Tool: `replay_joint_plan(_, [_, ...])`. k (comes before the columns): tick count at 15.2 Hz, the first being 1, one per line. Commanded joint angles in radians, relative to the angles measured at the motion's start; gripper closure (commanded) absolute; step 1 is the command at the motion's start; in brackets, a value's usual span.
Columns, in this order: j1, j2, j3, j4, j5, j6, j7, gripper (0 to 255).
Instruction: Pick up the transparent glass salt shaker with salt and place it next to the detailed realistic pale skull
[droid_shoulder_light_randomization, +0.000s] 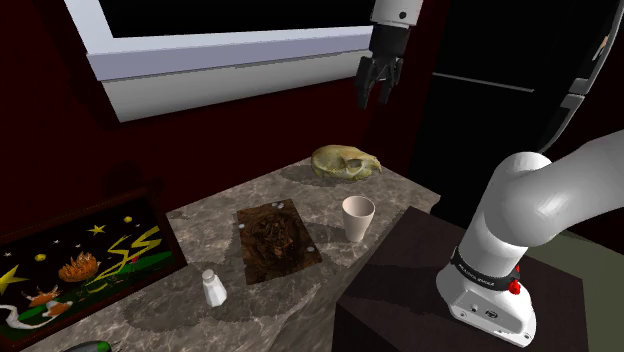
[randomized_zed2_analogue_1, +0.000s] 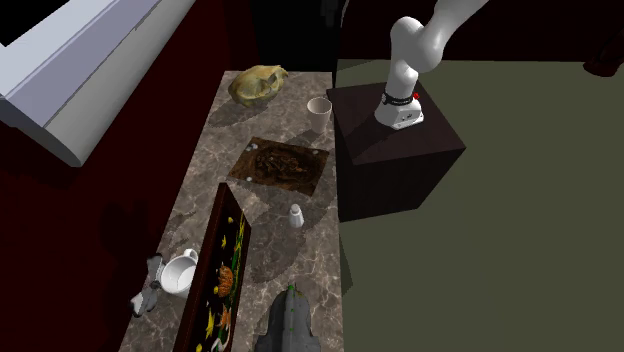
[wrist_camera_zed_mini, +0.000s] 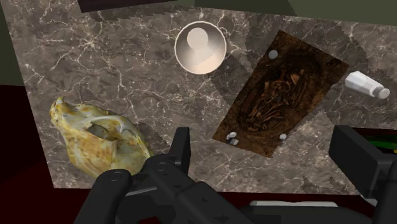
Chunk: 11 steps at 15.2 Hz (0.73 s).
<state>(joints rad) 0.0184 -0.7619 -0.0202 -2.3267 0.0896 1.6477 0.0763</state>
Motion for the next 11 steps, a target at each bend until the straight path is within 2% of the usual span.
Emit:
replay_joint_plan(1, [0.0,0.0,0.0,0.0,0.0,0.0,0.0,0])
replay_joint_plan(11, [0.06,0.063,0.184,-0.186,0.102,0.311,0.171,0])
